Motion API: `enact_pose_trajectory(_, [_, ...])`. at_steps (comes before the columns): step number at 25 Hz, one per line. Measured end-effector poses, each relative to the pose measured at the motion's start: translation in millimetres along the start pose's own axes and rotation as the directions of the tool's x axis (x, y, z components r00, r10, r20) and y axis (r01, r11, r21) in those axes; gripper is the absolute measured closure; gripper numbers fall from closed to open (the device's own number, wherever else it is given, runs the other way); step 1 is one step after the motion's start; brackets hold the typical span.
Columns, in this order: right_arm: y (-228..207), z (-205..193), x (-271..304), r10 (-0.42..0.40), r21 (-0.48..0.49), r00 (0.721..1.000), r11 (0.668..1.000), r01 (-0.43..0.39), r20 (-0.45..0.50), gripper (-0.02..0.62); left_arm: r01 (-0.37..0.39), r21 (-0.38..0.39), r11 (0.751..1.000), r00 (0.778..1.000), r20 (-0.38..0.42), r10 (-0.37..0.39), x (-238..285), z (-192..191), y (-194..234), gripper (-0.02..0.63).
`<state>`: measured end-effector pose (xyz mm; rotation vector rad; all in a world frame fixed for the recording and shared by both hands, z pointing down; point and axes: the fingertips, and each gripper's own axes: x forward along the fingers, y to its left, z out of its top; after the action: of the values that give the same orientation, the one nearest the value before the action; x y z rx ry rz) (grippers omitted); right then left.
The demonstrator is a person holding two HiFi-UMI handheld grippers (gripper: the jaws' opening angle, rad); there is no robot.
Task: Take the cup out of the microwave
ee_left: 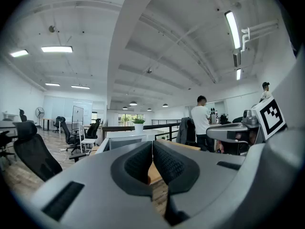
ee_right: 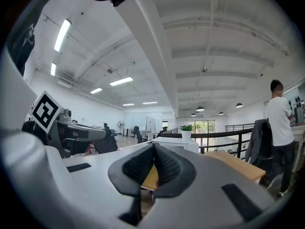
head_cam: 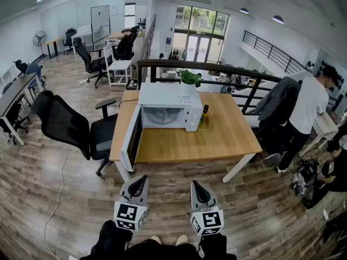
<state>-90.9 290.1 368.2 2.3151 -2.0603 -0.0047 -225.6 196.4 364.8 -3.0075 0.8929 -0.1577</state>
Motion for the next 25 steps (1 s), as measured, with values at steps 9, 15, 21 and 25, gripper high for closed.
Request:
enact_pose_trajectory(9, [12.8, -1.1, 19.7, 0.001, 0.000, 1.000, 1.000, -0.001, 0.000, 0.580, 0.010, -0.003, 1.000, 1.000, 0.014, -0.010, 6.1, -0.7, 18.6, 0.581])
enact_pose_trajectory(15, [7.8, 0.1, 33.0, 0.005, 0.004, 1.000, 1.000, -0.005, 0.003, 0.580, 0.002, -0.008, 1.000, 1.000, 0.016, -0.002, 16.6, -1.2, 27.2, 0.581])
enact_pose_trajectory(21, [-13.2, -3.6, 57.2, 0.016, 0.030, 1.000, 0.999, -0.016, 0.013, 0.580, -0.004, -0.007, 1.000, 1.000, 0.005, 0.004, 46.2, -4.5, 28.0, 0.581])
enact_pose_trajectory(25, [-39.4, -6.3, 87.6, 0.036, 0.039, 0.999, 0.999, -0.036, 0.017, 0.580, -0.023, -0.001, 1.000, 1.000, 0.001, 0.023, 82.6, -2.0, 31.6, 0.581])
